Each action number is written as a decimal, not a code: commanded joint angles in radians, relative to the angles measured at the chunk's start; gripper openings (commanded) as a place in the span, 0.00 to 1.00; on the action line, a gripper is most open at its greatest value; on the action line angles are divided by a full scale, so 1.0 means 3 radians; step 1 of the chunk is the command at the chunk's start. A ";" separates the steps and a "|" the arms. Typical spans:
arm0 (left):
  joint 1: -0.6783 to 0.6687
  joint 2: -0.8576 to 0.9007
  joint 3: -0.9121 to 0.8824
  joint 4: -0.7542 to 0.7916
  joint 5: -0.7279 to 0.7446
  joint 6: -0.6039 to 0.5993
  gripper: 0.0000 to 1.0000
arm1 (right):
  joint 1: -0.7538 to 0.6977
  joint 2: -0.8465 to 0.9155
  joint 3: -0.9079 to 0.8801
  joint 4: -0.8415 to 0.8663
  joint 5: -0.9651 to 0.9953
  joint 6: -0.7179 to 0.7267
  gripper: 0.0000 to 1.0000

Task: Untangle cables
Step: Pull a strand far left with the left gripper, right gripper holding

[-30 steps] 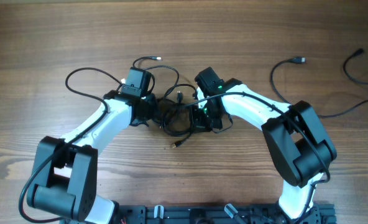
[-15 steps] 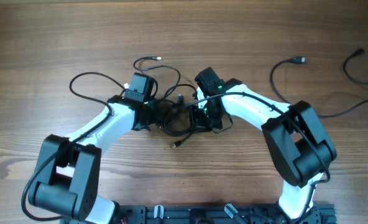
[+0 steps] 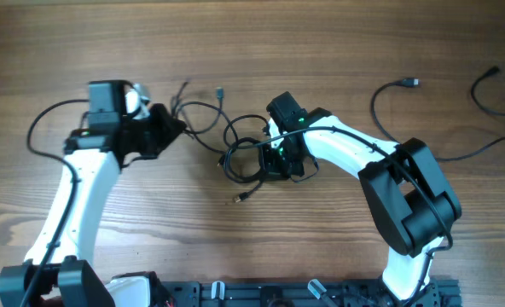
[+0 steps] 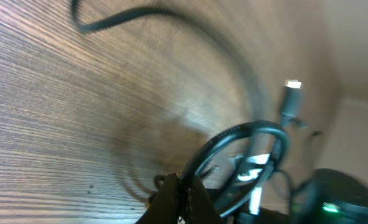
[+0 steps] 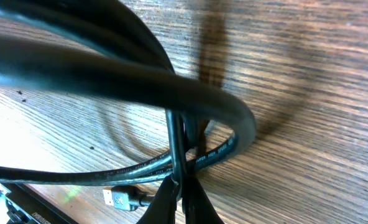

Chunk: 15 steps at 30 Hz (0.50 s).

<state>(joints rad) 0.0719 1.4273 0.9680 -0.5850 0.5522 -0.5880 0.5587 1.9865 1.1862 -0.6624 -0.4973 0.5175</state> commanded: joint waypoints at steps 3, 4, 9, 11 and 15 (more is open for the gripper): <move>0.0715 -0.0070 0.0066 0.0004 0.0954 0.0027 0.04 | 0.0023 0.0132 -0.0056 0.0014 0.0134 -0.0057 0.04; 0.0841 -0.0070 0.0066 0.0004 0.1048 0.0028 0.04 | 0.0023 0.0132 -0.0056 0.0014 0.0146 -0.0058 0.04; 0.1459 -0.0070 0.0066 0.0006 0.1498 0.0027 0.04 | 0.0023 0.0132 -0.0056 0.0013 0.0146 -0.0058 0.04; 0.1680 -0.0070 0.0066 0.0022 0.1628 0.0046 0.04 | 0.0023 0.0132 -0.0056 0.0015 0.0146 -0.0058 0.04; 0.2140 -0.0070 0.0065 0.0027 0.1713 0.0103 0.04 | 0.0023 0.0132 -0.0056 0.0033 0.0145 -0.0057 0.04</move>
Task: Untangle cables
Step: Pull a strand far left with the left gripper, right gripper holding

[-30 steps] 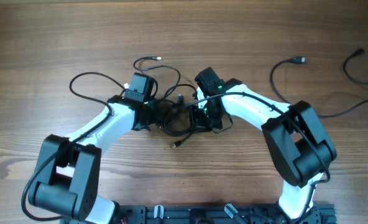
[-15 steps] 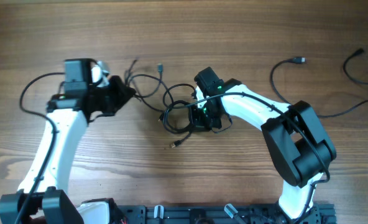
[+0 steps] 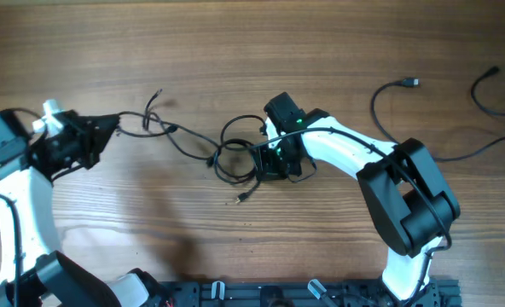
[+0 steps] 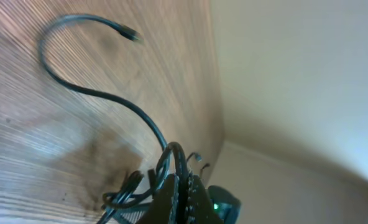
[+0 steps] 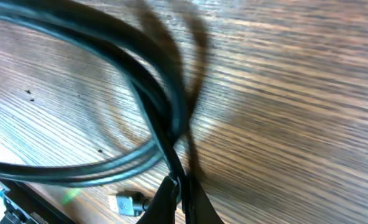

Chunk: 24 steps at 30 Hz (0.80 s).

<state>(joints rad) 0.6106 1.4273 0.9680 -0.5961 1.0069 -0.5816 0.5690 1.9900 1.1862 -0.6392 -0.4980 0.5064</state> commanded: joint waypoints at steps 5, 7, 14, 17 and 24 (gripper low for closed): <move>0.0556 -0.0070 0.0062 0.0065 0.0196 0.0093 0.04 | -0.0011 0.0121 -0.0056 -0.0023 0.0148 -0.0019 0.04; 0.0540 -0.0070 0.0060 0.0050 0.0196 0.0131 0.04 | -0.0011 0.0121 -0.0056 -0.0017 0.0148 -0.0020 0.04; 0.0329 -0.0067 0.0058 -0.0151 0.0000 0.0420 0.04 | -0.0011 0.0121 -0.0056 0.0055 0.0146 -0.0019 0.04; 0.0329 -0.0067 0.0058 -0.0263 -0.0462 0.0418 0.04 | -0.0011 0.0121 -0.0056 0.0055 0.0161 -0.0017 0.04; 0.0633 -0.0067 0.0058 -0.0309 -0.1118 0.0160 0.04 | -0.0355 0.0117 -0.0043 -0.0211 0.0357 -0.0039 0.04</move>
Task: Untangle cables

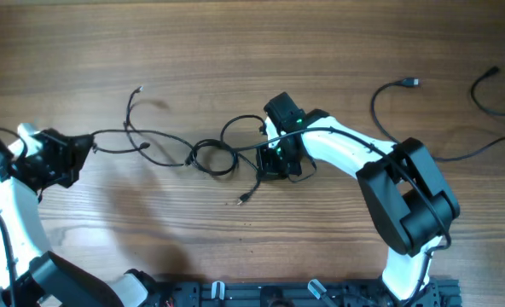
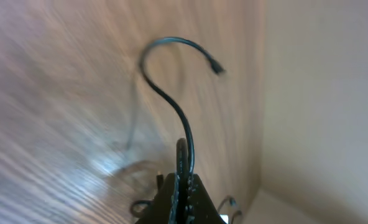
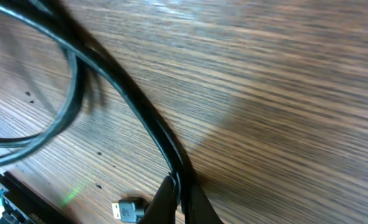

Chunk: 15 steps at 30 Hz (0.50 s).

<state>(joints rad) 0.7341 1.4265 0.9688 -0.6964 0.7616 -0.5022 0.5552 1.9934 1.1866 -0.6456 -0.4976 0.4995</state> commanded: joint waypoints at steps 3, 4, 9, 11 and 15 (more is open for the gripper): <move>0.0423 -0.0065 0.0056 -0.0033 -0.0300 -0.0102 0.04 | -0.0754 0.0106 -0.0043 -0.0406 0.0514 -0.0212 0.04; 0.0460 -0.0065 0.0056 -0.0057 -0.0301 -0.0100 0.04 | -0.0977 0.0106 -0.0045 -0.0488 0.0651 -0.0253 0.04; 0.0493 -0.0064 0.0056 -0.0064 -0.0369 -0.0099 0.04 | -0.1539 0.0107 -0.0045 -0.0552 0.1069 -0.0258 0.04; 0.0491 -0.0064 0.0056 -0.0065 -0.0374 -0.0099 0.04 | -0.1675 0.0107 -0.0048 -0.0530 0.1081 -0.0259 0.04; 0.0317 -0.0061 0.0033 -0.0139 -0.0375 -0.0081 0.04 | -0.1738 0.0107 -0.0048 -0.0530 0.0511 -0.0642 0.05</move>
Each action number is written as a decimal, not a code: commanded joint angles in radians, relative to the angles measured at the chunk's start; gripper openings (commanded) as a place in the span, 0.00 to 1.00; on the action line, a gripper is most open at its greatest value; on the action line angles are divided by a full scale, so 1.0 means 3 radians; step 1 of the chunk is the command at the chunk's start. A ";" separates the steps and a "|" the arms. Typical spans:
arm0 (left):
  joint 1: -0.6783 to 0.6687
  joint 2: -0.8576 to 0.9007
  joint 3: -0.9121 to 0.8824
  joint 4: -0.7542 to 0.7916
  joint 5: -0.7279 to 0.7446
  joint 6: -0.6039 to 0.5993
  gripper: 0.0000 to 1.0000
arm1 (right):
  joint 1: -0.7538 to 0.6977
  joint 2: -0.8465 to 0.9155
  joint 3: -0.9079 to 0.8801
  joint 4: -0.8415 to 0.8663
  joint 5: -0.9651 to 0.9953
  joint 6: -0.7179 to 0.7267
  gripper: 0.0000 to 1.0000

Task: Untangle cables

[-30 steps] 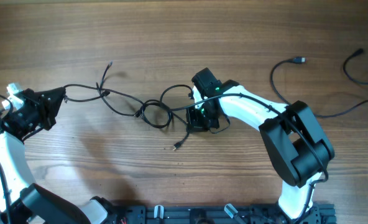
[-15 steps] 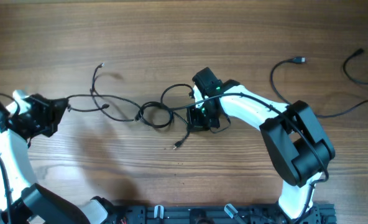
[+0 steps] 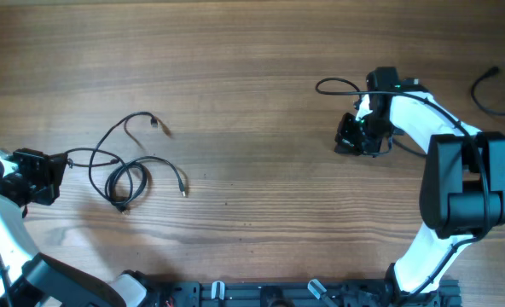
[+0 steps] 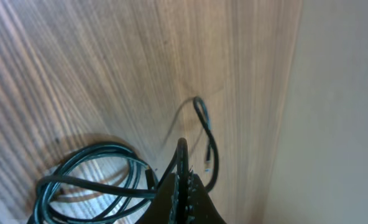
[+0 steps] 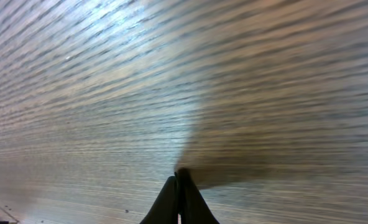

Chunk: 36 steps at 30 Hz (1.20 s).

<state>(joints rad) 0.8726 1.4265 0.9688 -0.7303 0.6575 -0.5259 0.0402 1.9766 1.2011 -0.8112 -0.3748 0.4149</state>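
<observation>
In the overhead view one black cable (image 3: 129, 181) lies coiled at the left, its free ends near the coil. My left gripper (image 3: 58, 170) is shut on a strand of it at the far left. The left wrist view shows that strand clamped between the fingertips (image 4: 183, 186), with the coil (image 4: 91, 180) just beyond. A second thin black cable (image 3: 338, 83) loops at the upper right beside my right arm. My right gripper (image 3: 345, 139) sits just below that loop. In the right wrist view its fingers (image 5: 178, 186) are pressed together, a dark bit of cable at their tip.
Another black cable (image 3: 494, 72) lies at the far right edge. The bare wooden table (image 3: 252, 111) stretches between the two arms. The arm bases stand along the front edge.
The two cables have come apart. My right gripper has moved from the centre to the upper right with one cable. The other cable now lies coiled at the left by my left gripper.
Both grippers began shut on a tangle at the centre. My left gripper was then farther left each time, the tangle stretched and loosened, while the right held at the centre. Now the cables are separate, one at each side.
</observation>
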 commanded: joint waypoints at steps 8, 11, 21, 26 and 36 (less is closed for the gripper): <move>-0.1277 -0.0055 0.0031 0.0179 -0.0005 0.0258 0.04 | 0.0507 0.0163 -0.0099 0.0106 -0.0624 -0.0587 0.11; -0.1676 -0.0055 0.0031 0.0216 -0.0004 0.0244 0.04 | 0.0767 0.0163 -0.0099 0.0220 -0.0707 -0.0572 0.18; -0.2476 -0.0055 0.0031 0.0303 0.0034 0.0318 0.04 | 0.1588 0.0163 -0.0099 0.1048 -0.0712 -0.0326 0.55; -0.2475 -0.0055 0.0031 0.0292 0.0434 0.0346 0.04 | 0.1620 0.0163 -0.0099 0.1339 -0.1082 -0.0336 0.64; -0.2475 -0.0055 0.0031 0.0291 0.0703 0.0345 0.04 | 0.1755 0.0163 -0.0102 0.1403 -0.0444 0.0045 0.36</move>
<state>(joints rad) 0.1345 1.4265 0.9688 -0.6441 0.8040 -0.4458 0.5549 1.9995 1.1824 -0.3832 -0.6506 0.3412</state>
